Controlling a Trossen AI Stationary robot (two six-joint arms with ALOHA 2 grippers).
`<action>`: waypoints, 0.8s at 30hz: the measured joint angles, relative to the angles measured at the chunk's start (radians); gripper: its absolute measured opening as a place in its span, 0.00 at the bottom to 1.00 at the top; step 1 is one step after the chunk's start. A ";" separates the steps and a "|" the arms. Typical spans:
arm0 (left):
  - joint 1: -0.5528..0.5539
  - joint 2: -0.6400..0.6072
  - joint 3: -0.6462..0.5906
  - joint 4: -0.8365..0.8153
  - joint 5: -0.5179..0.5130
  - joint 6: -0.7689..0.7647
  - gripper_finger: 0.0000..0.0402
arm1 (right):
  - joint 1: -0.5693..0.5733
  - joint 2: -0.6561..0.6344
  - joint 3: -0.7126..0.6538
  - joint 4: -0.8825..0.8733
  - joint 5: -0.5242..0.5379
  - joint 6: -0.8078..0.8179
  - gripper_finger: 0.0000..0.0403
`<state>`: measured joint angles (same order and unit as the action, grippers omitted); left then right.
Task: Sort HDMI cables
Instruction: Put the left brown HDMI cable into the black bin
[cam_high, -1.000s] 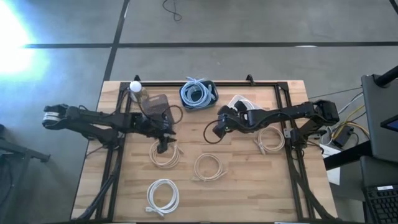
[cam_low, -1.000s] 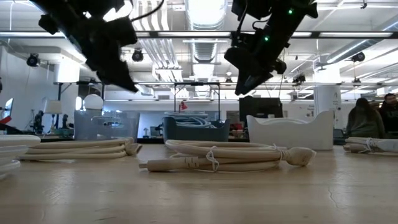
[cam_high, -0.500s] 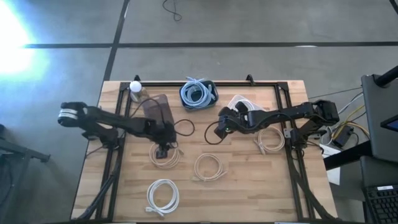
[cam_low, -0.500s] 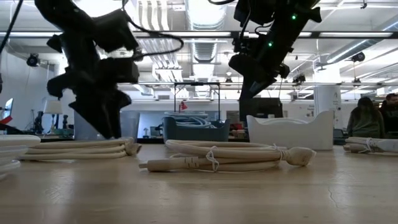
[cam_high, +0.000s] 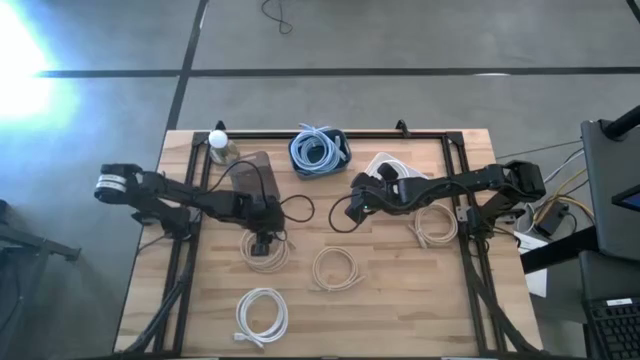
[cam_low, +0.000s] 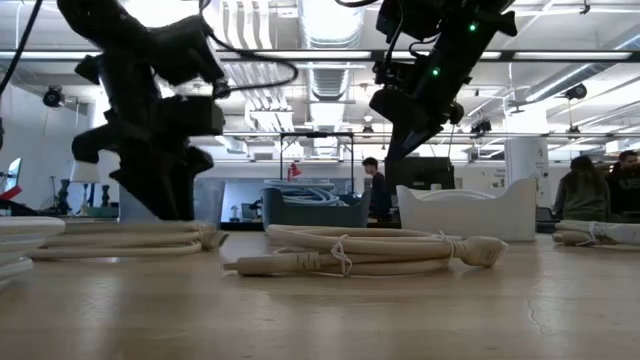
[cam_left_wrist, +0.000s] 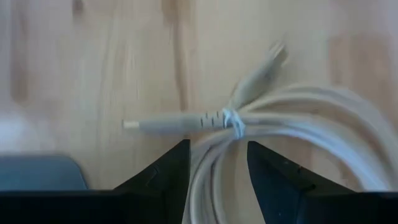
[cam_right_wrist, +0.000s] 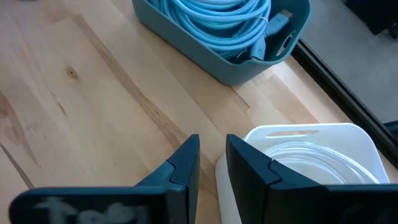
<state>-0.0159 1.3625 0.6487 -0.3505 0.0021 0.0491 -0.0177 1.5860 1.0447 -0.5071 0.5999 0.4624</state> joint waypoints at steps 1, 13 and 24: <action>-0.004 -0.011 0.003 0.003 0.000 0.011 0.41 | 0.000 0.000 0.000 0.001 0.000 0.000 0.17; -0.007 0.023 -0.015 0.040 -0.029 0.160 0.41 | 0.000 0.000 -0.001 0.005 0.000 -0.003 0.19; -0.008 0.132 -0.012 0.055 -0.029 0.161 0.39 | 0.000 0.000 -0.002 0.013 0.000 -0.014 0.17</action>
<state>-0.0242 1.4942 0.6369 -0.2958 -0.0267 0.2096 -0.0177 1.5860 1.0431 -0.4938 0.5995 0.4480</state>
